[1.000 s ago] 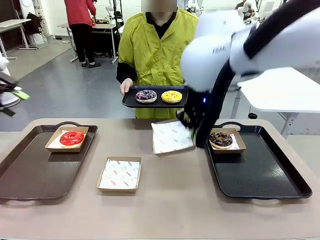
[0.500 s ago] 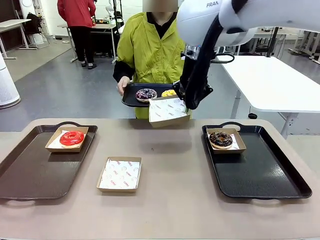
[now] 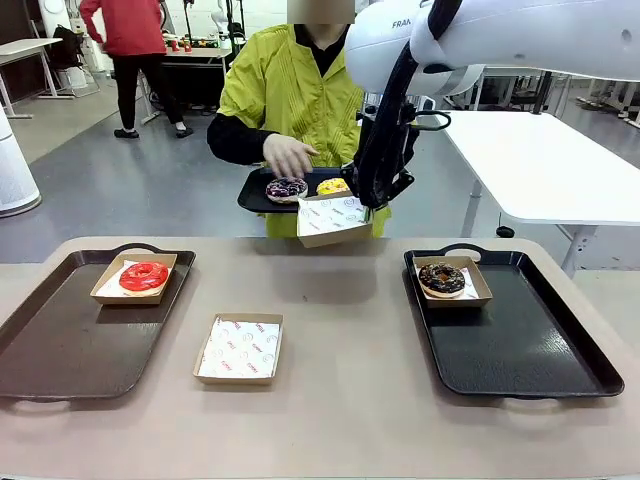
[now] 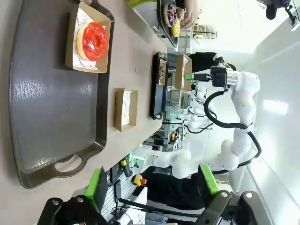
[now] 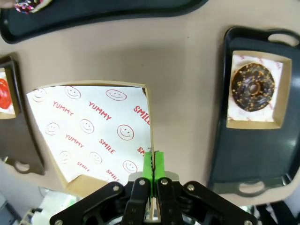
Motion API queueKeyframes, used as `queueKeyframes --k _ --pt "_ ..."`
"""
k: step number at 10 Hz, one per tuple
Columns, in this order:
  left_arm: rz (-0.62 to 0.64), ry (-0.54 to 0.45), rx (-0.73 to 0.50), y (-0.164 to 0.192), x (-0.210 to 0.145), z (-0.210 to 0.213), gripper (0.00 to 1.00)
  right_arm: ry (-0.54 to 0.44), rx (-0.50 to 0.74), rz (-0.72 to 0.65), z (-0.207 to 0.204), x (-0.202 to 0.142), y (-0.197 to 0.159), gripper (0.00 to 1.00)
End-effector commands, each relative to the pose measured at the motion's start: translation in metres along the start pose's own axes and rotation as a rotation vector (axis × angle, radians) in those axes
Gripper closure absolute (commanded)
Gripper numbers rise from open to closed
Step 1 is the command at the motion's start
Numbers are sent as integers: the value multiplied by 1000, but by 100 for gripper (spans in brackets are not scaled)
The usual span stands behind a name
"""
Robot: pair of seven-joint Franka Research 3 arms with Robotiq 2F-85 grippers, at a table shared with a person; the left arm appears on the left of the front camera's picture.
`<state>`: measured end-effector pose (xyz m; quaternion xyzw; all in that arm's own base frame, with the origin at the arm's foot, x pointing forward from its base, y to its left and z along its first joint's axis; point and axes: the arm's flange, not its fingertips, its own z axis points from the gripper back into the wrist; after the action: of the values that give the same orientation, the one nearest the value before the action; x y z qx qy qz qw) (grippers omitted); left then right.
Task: Individually package the donuts and arrange them on the tray.
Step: Place the picked Paper togo box on the Handle tray while simultaneously picking up another Paper togo box from the table with the other hand.
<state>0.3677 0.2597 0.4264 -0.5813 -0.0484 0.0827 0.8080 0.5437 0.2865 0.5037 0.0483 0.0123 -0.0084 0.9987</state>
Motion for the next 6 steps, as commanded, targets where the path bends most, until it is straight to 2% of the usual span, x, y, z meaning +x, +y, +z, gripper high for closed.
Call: queueKeyframes --k 1,6 --pt "2 9 2 -1 2 1 0 -10 4 6 6 -8 1 100" --pt "2 9 2 -1 2 1 0 -10 4 6 6 -8 1 100"
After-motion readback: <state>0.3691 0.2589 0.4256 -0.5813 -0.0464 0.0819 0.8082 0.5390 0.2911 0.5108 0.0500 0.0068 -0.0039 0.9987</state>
